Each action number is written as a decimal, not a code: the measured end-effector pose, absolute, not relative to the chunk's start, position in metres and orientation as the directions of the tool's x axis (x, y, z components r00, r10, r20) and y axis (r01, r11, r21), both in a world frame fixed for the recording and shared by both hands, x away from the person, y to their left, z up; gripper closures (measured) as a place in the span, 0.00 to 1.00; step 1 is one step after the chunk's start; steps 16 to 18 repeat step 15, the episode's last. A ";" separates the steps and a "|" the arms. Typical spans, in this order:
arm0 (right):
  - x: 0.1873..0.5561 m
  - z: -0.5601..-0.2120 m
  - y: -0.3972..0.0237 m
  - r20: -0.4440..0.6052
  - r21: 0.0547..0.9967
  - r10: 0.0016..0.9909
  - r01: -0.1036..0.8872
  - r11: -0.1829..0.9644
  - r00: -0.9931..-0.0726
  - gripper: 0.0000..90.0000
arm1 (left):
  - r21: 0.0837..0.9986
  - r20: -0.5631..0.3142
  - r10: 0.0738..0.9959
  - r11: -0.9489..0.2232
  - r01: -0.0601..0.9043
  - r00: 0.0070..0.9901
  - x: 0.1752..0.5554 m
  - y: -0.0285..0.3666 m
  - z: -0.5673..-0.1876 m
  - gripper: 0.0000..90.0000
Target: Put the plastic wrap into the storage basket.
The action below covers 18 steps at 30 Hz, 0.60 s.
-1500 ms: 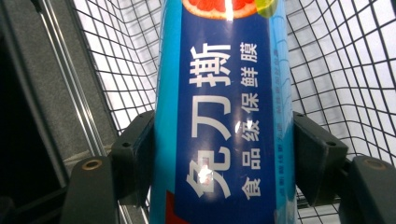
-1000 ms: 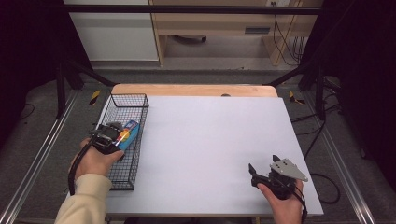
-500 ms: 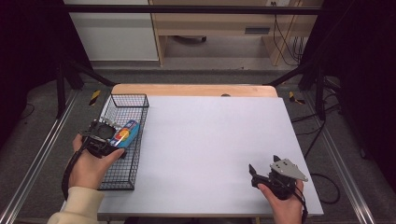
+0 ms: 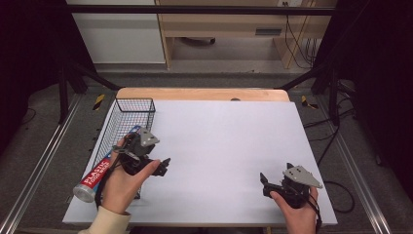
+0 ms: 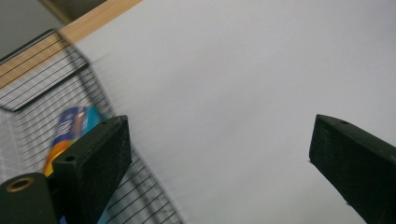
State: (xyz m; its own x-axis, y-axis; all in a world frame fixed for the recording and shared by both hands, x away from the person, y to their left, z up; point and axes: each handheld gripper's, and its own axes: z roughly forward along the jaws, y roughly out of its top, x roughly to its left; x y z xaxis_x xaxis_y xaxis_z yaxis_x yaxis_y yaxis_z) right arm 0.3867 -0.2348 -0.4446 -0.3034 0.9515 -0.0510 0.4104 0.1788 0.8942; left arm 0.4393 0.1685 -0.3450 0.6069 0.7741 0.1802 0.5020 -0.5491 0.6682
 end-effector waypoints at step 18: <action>0.391 -0.453 -0.236 -0.043 0.877 0.948 0.443 0.187 -0.315 0.06 | 0.786 0.038 0.618 -0.504 0.358 0.786 0.441 0.116 -0.431 0.08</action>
